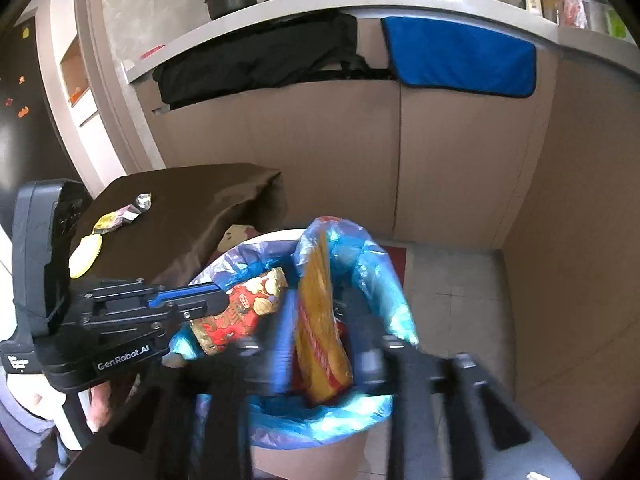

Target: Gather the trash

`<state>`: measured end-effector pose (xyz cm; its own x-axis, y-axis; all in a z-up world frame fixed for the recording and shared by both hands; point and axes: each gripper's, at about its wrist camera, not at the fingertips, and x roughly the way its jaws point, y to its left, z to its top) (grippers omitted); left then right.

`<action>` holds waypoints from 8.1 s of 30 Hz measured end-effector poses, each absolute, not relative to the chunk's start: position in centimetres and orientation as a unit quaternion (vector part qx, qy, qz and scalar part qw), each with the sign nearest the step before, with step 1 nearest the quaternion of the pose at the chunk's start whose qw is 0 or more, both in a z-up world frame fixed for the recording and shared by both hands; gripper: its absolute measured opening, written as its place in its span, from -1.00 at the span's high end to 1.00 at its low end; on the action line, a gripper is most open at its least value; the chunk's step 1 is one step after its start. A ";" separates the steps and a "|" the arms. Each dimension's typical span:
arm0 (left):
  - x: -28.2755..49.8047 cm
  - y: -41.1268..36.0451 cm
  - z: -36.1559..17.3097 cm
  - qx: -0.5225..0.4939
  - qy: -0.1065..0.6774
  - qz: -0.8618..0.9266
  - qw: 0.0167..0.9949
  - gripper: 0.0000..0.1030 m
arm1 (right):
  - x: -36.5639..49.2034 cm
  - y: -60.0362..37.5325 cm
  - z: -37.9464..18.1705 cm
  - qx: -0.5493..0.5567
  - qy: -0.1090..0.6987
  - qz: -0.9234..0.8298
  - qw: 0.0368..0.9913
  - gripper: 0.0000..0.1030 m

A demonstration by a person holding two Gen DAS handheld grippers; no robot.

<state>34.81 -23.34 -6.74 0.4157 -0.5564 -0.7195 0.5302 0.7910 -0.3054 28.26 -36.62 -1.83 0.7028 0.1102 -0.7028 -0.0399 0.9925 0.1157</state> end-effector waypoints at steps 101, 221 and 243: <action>30.9 4.8 0.7 0.003 0.313 -0.071 0.947 0.80 | 32.5 -15.0 4.3 -0.030 0.322 0.193 0.926 0.98; 1.0 -3.4 -0.2 0.025 0.224 -0.058 0.973 0.33 | -3.5 -22.4 1.2 -0.004 0.194 -0.059 0.979 0.17; 0.5 -4.2 -0.3 0.041 0.232 -0.072 0.969 0.33 | -4.5 -23.1 1.4 0.010 0.188 -0.076 0.979 0.17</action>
<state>0.54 -4.19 -0.28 0.8824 -0.1199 -0.4550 0.1577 0.9864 0.0460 -4.52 -23.14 1.44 0.9179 -0.1456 -0.3692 0.1529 0.9882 -0.0096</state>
